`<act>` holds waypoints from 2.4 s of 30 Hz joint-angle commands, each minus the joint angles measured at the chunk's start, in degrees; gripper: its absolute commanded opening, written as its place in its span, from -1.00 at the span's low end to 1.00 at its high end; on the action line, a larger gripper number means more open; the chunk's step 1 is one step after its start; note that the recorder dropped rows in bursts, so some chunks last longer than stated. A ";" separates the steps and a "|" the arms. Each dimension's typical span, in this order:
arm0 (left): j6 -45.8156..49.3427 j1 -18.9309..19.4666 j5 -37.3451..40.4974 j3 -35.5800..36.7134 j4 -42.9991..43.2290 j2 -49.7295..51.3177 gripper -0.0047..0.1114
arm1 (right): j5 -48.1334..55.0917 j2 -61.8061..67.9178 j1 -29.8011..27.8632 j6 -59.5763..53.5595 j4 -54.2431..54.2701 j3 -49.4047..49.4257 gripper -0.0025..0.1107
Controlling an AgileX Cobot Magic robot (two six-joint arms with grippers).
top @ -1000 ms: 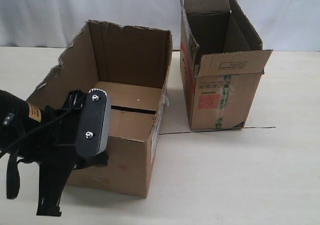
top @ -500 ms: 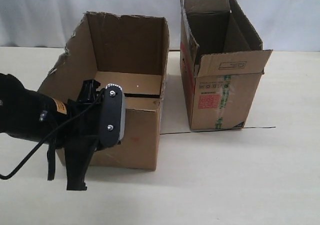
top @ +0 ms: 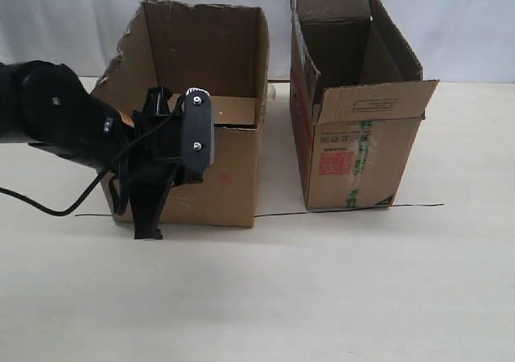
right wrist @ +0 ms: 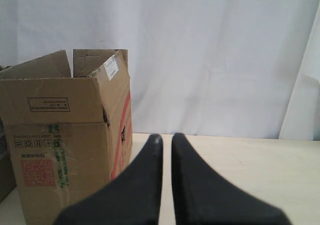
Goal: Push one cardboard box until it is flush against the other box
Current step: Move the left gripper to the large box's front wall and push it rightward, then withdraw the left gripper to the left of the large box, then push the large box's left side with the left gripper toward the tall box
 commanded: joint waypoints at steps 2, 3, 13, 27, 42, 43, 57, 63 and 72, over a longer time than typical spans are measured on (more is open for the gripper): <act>0.16 0.06 0.30 -2.44 -0.48 1.70 -0.92 | 0.11 -0.17 -0.02 -0.03 -0.07 0.24 -0.87; 0.16 0.06 0.73 -2.44 -0.48 1.70 -0.92 | 0.11 -0.17 -0.02 -0.03 -0.07 0.24 -0.87; -1.32 0.06 15.90 -2.44 -0.21 -7.43 -0.92 | 0.11 -0.17 -0.02 -0.03 -0.07 0.24 -0.87; -36.45 35.38 8.17 -2.44 -4.40 -29.82 -0.92 | 0.11 -0.17 -0.02 -0.03 -0.07 0.24 -0.87; -15.35 58.05 40.99 -2.44 -62.11 13.95 -0.92 | 0.11 -0.17 -0.02 -0.03 -0.07 0.24 -0.87; -13.32 58.05 42.79 -2.44 -66.38 16.37 -0.92 | 0.11 -0.17 -0.02 -0.03 -0.07 0.24 -0.87; -15.44 46.35 48.63 -28.00 -70.89 37.18 -0.92 | 0.11 -0.17 -0.02 -0.03 -0.07 0.24 -0.87; -18.42 43.98 48.63 -29.26 -70.39 38.04 -0.92 | 0.11 -0.17 -0.02 -0.03 -0.07 0.24 -0.87; -24.29 43.82 48.63 -29.03 -61.87 38.04 -0.92 | 0.11 -0.17 -0.02 -0.03 -0.07 0.24 -0.87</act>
